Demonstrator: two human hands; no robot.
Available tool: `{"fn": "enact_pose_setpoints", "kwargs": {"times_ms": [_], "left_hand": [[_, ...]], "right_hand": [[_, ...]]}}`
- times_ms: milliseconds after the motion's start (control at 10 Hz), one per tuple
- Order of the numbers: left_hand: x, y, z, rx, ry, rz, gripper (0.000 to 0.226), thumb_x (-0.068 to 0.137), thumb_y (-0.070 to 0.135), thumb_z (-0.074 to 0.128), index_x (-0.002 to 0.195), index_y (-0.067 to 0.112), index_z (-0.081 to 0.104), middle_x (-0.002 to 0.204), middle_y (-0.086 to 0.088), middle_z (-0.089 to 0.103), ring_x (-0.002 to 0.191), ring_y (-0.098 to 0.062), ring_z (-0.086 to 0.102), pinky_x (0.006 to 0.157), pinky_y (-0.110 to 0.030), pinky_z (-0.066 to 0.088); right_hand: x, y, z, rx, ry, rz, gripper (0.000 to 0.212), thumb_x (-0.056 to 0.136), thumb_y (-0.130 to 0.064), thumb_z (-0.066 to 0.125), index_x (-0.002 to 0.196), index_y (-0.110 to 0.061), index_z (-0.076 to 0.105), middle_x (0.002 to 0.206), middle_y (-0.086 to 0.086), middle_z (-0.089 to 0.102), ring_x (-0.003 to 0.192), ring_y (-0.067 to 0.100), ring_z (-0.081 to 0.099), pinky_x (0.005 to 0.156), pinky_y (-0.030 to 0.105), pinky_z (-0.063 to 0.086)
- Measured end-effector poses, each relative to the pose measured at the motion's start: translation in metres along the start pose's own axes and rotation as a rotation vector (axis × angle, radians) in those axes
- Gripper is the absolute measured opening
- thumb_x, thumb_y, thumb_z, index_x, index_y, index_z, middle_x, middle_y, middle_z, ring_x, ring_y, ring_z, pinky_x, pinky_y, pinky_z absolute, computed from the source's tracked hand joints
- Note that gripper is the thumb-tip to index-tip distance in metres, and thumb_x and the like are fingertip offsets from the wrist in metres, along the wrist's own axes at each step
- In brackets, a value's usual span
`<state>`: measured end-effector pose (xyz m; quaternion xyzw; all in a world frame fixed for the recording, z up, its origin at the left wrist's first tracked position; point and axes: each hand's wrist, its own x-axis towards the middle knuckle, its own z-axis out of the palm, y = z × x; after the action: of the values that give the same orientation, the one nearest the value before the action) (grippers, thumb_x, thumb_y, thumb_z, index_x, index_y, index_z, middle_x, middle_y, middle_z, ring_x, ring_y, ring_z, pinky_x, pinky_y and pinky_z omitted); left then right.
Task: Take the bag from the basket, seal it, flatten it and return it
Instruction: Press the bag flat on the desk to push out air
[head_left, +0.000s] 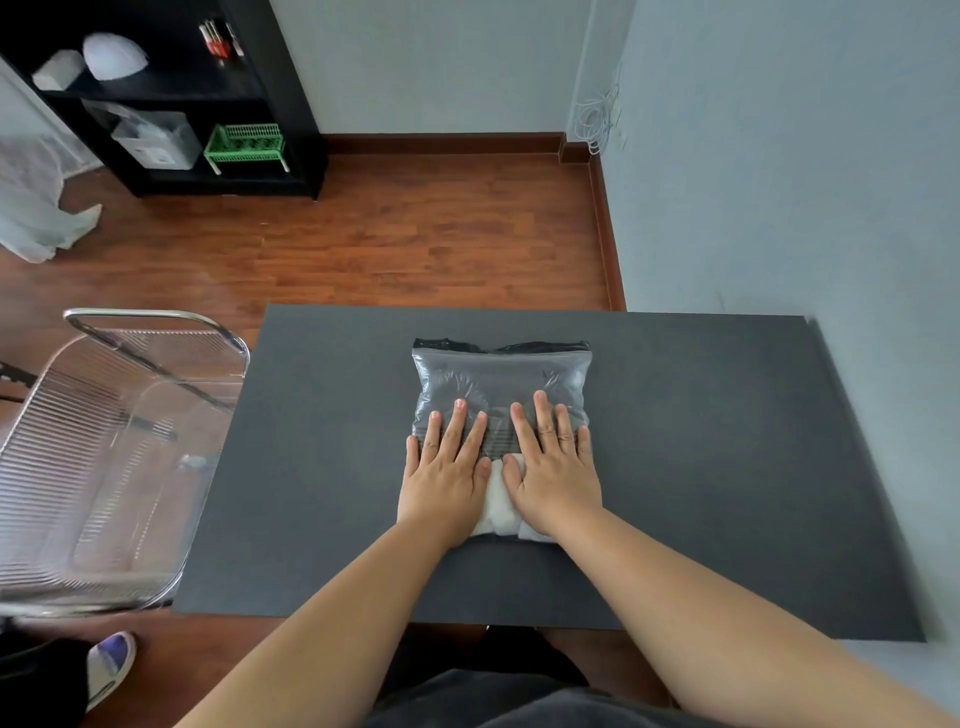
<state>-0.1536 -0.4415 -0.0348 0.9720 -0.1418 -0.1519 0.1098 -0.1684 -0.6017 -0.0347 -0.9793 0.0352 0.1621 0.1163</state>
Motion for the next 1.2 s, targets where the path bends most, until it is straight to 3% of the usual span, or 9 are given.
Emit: {"fn": "enact_pose_setpoints", "kwargs": {"times_ms": [1200], "left_hand": [[0.0042,0.0019,0.0007,0.044,-0.037,-0.020,0.058,0.097,0.047,0.004,0.151,0.034,-0.013,0.160,0.008,-0.021,0.148,-0.022,-0.016,0.118,-0.044,-0.008]], "right_hand": [[0.0049,0.0010,0.0035,-0.004,-0.011,-0.001,0.065,0.096,-0.052,0.011,0.151,-0.034,-0.018,0.154,-0.007,-0.035,0.148,0.022,-0.021,0.112,0.041,-0.021]]}}
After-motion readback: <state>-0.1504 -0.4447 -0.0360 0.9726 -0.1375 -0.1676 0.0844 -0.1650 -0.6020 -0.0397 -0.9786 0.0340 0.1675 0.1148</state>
